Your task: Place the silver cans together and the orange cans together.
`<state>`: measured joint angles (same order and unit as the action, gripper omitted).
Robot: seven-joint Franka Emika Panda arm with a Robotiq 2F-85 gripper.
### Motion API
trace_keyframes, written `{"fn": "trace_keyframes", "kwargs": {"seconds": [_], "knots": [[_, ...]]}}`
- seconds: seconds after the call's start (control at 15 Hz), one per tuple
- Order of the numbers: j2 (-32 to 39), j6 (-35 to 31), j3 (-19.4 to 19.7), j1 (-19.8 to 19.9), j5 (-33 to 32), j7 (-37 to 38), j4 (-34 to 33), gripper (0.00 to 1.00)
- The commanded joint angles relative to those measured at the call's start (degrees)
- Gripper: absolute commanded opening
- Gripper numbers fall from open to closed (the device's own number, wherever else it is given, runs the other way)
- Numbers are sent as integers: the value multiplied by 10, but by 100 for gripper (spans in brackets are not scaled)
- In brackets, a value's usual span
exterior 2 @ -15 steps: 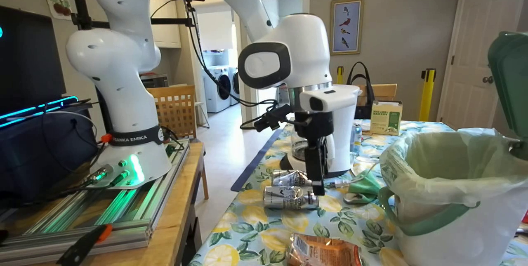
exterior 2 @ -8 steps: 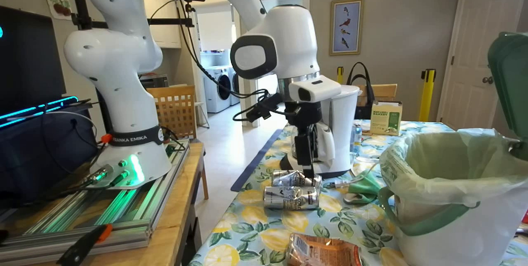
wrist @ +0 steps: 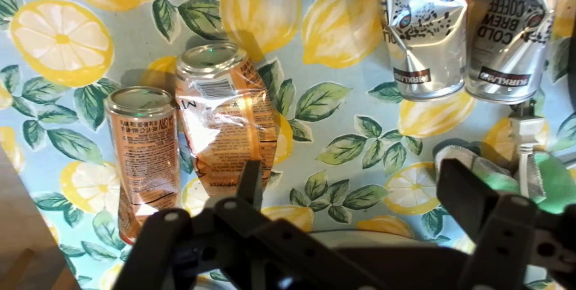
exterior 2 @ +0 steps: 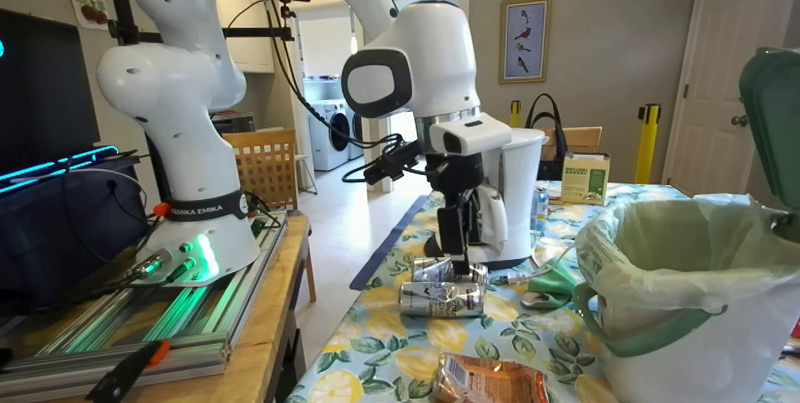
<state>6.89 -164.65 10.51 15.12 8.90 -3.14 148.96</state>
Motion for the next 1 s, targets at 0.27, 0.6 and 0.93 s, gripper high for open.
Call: {"fn": "trace_keyframes", "kwargs": {"seconds": [0.27, 0.6, 0.93], "knots": [[-52, 9, 52, -15, -103, 98, 39, 100], [-74, 12, 59, -11, -157, 140, 51, 100], [-101, 27, 48, -6, -138, 117, 64, 100]]}}
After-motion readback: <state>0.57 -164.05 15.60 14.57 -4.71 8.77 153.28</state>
